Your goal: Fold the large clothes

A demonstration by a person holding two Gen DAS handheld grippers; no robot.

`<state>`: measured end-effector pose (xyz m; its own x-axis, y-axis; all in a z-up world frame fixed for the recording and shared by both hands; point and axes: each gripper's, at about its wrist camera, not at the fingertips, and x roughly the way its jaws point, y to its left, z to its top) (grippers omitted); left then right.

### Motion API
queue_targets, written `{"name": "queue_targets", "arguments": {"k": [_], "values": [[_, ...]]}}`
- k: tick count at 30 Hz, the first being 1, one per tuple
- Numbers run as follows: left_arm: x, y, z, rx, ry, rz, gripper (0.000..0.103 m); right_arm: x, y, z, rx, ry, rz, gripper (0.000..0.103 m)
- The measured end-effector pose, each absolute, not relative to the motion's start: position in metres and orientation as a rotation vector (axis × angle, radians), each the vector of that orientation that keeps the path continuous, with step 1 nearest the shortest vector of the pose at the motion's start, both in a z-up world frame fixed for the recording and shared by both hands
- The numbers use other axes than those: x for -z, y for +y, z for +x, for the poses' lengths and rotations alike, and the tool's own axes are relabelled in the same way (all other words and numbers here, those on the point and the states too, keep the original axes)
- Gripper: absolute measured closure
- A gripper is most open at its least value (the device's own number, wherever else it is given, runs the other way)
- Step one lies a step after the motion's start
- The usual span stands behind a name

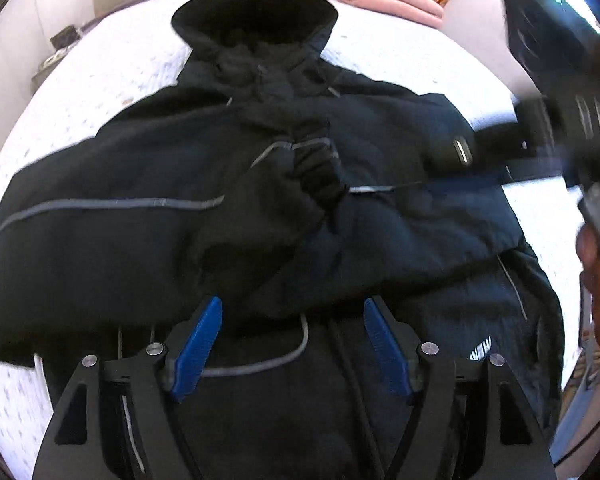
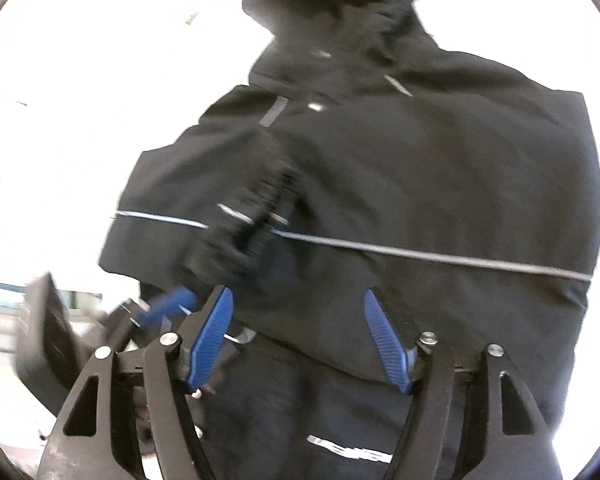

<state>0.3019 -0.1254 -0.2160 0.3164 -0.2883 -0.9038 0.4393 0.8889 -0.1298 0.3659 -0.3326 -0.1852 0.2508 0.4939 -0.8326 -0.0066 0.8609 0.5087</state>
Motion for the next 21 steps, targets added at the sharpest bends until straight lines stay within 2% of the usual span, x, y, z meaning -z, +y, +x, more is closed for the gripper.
{"name": "queue_targets", "arguments": {"k": [8,10,11,12,15,21], "values": [[0.208,-0.092,0.286,0.352,1.147,0.104,0.028,0.202,-0.3,0.406,-0.397,1.295,0.527,0.026],[0.201,-0.085,0.288,0.32,1.119,0.098,0.028,0.214,-0.296,0.417,-0.416,1.306,0.584,0.041],[0.197,-0.082,0.29,0.299,1.104,0.098,0.028,0.216,-0.294,0.418,-0.427,1.306,0.598,0.06],[0.192,-0.077,0.292,0.275,1.087,0.096,0.028,0.216,-0.293,0.418,-0.427,1.307,0.594,0.072],[0.176,-0.063,0.303,0.192,1.031,0.074,0.029,0.204,-0.287,0.409,-0.413,1.273,0.527,0.077],[0.153,-0.037,0.328,0.104,0.959,-0.013,0.035,0.148,-0.309,0.379,-0.315,1.136,0.365,0.079]]}}
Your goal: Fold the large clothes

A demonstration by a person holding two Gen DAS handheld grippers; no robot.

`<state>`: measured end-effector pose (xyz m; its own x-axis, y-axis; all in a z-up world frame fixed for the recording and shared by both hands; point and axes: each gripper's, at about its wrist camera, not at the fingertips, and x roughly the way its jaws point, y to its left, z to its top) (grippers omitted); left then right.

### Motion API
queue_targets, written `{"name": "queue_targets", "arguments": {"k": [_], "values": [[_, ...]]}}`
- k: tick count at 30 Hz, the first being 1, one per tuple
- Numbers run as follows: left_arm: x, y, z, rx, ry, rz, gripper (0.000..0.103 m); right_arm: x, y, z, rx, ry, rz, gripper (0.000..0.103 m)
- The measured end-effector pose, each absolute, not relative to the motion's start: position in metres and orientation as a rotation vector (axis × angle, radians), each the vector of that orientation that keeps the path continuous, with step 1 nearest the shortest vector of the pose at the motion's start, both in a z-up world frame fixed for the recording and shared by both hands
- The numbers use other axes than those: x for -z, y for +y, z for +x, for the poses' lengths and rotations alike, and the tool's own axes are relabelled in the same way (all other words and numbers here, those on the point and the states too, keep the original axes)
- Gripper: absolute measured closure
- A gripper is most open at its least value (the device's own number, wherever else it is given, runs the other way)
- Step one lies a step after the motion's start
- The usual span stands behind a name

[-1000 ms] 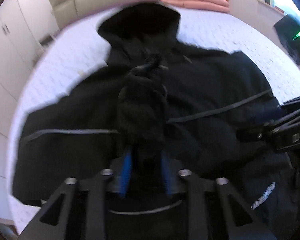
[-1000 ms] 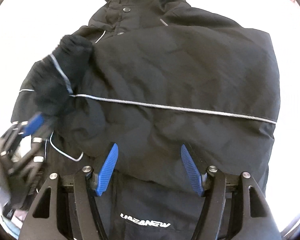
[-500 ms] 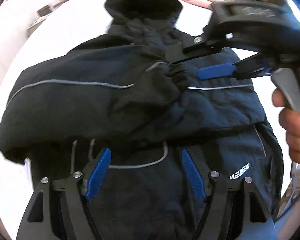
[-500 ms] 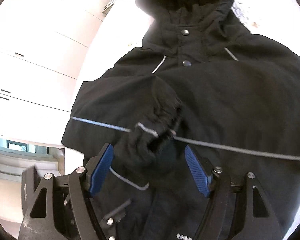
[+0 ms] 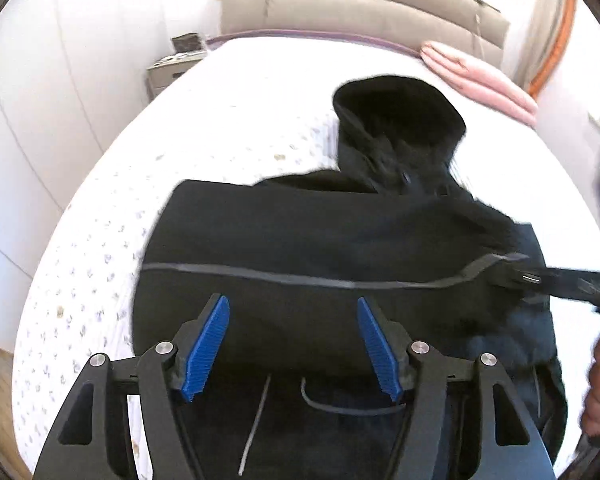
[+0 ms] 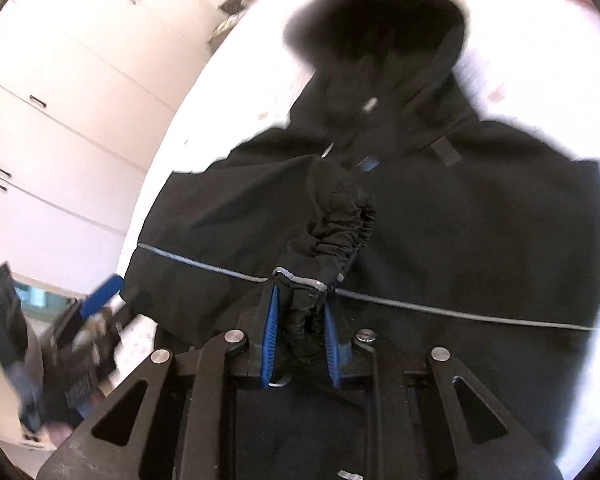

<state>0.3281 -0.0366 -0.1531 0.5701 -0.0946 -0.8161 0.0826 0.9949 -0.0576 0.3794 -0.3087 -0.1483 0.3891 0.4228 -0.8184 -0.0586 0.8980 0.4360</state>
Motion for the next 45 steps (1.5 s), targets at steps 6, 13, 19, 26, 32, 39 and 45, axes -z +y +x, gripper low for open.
{"name": "queue_targets", "arguments": {"k": [6,13,19,26,32,39,45], "values": [[0.174,-0.052,0.356,0.14,1.017,0.016,0.046,0.104,-0.38,0.342,-0.076,1.052,0.242,0.079],[0.246,-0.094,0.381,0.169,1.167,0.211,0.063,0.167,-0.43,0.345,0.07,1.174,0.23,0.079],[0.249,-0.081,0.392,0.204,1.211,0.137,0.062,0.236,-0.467,0.346,0.048,1.253,0.438,0.075],[0.192,-0.079,0.376,0.291,1.118,0.135,0.062,0.18,-0.474,0.327,0.075,1.227,0.39,0.05],[0.181,-0.098,0.393,0.328,1.073,0.141,0.061,0.145,-0.414,0.35,-0.053,1.153,0.314,0.044],[0.249,-0.104,0.417,0.299,1.184,0.141,0.061,0.224,-0.353,0.415,-0.008,1.26,0.186,0.054],[0.242,-0.098,0.423,0.354,1.206,0.132,0.061,0.24,-0.36,0.414,0.005,1.298,0.171,0.059]]}}
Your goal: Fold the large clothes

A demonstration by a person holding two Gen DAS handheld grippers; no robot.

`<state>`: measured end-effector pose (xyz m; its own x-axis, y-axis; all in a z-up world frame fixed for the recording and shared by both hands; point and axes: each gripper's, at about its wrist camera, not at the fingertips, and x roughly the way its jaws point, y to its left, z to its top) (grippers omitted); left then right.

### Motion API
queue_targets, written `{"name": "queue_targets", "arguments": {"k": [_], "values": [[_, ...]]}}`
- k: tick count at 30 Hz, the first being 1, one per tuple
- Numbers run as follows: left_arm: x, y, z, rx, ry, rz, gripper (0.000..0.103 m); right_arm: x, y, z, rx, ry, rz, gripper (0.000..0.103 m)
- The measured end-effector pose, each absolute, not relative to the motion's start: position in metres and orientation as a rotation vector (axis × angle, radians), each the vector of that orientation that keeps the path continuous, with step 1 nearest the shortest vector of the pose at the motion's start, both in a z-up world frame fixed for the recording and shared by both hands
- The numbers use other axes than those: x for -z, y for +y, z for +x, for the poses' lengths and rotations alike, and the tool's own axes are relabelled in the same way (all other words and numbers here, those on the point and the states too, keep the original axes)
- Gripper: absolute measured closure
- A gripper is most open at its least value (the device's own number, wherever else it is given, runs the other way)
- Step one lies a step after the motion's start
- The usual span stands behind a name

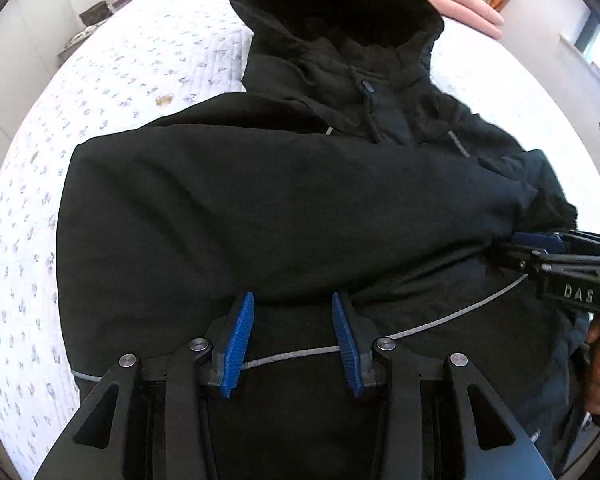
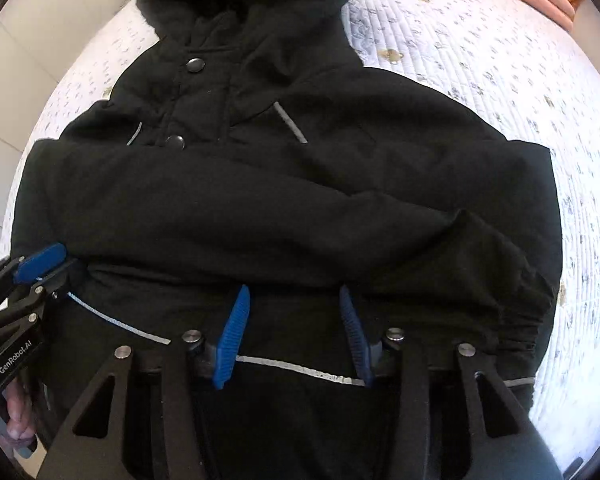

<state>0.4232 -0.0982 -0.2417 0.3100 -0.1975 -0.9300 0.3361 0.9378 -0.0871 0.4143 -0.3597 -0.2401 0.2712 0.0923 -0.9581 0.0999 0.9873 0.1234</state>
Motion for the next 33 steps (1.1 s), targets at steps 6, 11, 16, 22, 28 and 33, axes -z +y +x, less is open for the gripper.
{"name": "queue_targets", "arguments": {"k": [6,11,16,22,28,33], "values": [[0.198,-0.065,0.4,0.424,1.133,0.142,0.061,0.187,-0.383,0.368,0.0,1.234,0.276,0.057],[0.224,-0.033,0.393,0.375,1.223,0.151,0.061,0.208,-0.394,0.334,0.141,1.339,0.154,0.067],[0.241,-0.042,0.39,0.366,1.178,0.224,0.06,0.247,-0.404,0.341,0.151,1.426,0.289,0.067],[0.231,-0.039,0.397,0.37,1.203,0.171,0.06,0.245,-0.411,0.343,0.127,1.446,0.3,0.067],[0.173,-0.03,0.401,0.376,1.107,0.198,0.06,0.209,-0.431,0.352,0.044,1.43,0.297,0.063],[0.136,-0.041,0.443,0.378,1.032,0.151,0.059,0.154,-0.443,0.382,-0.021,1.285,0.279,0.062]]}}
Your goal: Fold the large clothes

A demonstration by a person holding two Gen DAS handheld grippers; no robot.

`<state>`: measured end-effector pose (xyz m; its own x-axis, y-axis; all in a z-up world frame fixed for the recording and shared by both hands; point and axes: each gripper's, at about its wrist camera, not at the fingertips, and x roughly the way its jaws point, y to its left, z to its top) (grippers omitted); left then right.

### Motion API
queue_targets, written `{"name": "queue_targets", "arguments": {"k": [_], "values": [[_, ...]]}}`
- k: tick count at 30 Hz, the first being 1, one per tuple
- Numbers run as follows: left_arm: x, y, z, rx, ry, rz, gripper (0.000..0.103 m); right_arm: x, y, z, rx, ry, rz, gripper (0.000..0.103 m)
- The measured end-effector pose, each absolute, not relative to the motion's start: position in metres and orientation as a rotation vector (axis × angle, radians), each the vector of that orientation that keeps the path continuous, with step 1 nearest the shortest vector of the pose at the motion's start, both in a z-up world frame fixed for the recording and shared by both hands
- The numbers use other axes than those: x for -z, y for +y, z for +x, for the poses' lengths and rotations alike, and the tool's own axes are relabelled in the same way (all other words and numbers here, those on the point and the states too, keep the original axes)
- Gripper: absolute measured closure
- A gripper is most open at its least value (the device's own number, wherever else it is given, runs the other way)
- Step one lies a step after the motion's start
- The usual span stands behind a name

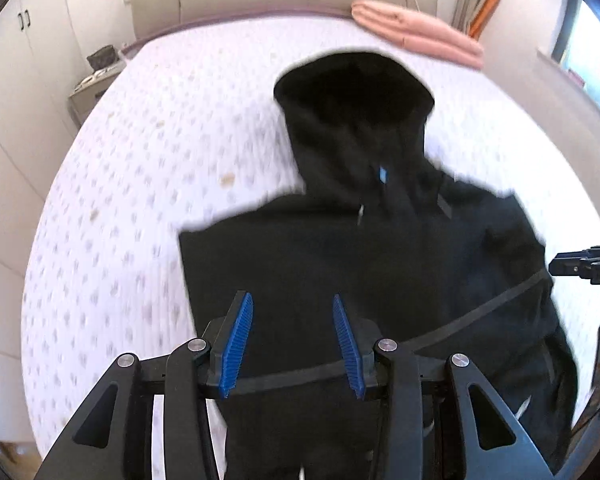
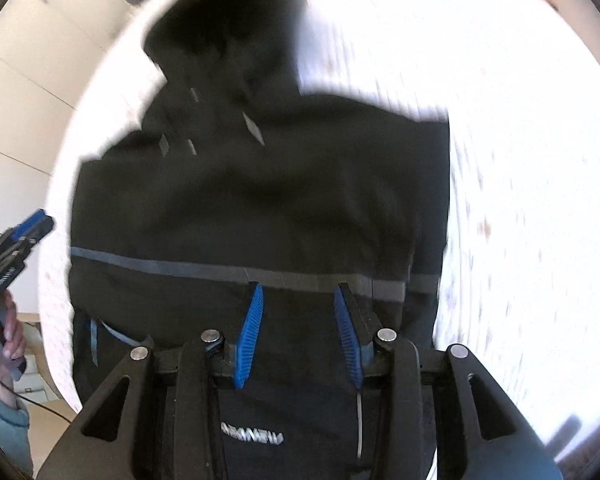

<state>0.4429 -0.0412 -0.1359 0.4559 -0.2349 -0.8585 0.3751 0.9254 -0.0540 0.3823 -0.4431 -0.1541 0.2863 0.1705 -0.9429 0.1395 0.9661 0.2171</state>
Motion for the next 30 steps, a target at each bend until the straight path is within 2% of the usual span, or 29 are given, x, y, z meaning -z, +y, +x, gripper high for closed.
{"name": "queue_targets", "arguments": {"k": [4,6,10,12,15,21,24,25,26,27,28,29,30], "values": [[0.127,-0.066,0.5,0.367,0.974,0.129,0.057,0.126,-0.458,0.436,-0.026,1.134,0.265,0.055],[0.129,-0.078,0.533,0.346,0.971,0.1,0.044,0.122,-0.47,0.472,-0.027,1.061,0.296,0.055],[0.134,-0.096,0.597,0.345,0.977,0.051,0.042,0.122,-0.489,0.534,-0.02,0.974,0.35,0.055],[0.141,-0.107,0.625,0.332,0.984,0.058,0.035,0.125,-0.495,0.558,-0.013,0.964,0.364,0.054],[0.155,-0.117,0.664,0.321,1.007,0.049,0.032,0.137,-0.506,0.592,-0.01,0.969,0.396,0.045],[0.193,-0.144,0.711,0.316,1.082,0.131,0.03,0.178,-0.515,0.642,0.009,1.023,0.44,0.045],[0.202,-0.156,0.723,0.286,1.057,0.194,0.03,0.198,-0.512,0.661,-0.017,1.053,0.477,0.045],[0.204,-0.16,0.727,0.256,1.039,0.223,0.032,0.205,-0.509,0.668,-0.029,1.068,0.485,0.045],[0.202,-0.161,0.729,0.244,1.014,0.224,0.049,0.208,-0.505,0.673,-0.035,1.075,0.485,0.045],[0.2,-0.16,0.732,0.248,1.004,0.205,0.081,0.213,-0.501,0.678,-0.034,1.082,0.476,0.062],[0.196,-0.155,0.734,0.26,1.011,0.158,0.085,0.216,-0.499,0.681,-0.028,1.08,0.467,0.083],[0.188,-0.146,0.732,0.262,0.994,0.106,0.09,0.217,-0.498,0.683,-0.011,1.077,0.452,0.096],[0.178,-0.134,0.729,0.266,0.961,0.052,0.092,0.215,-0.501,0.681,0.005,1.066,0.451,0.096]]}}
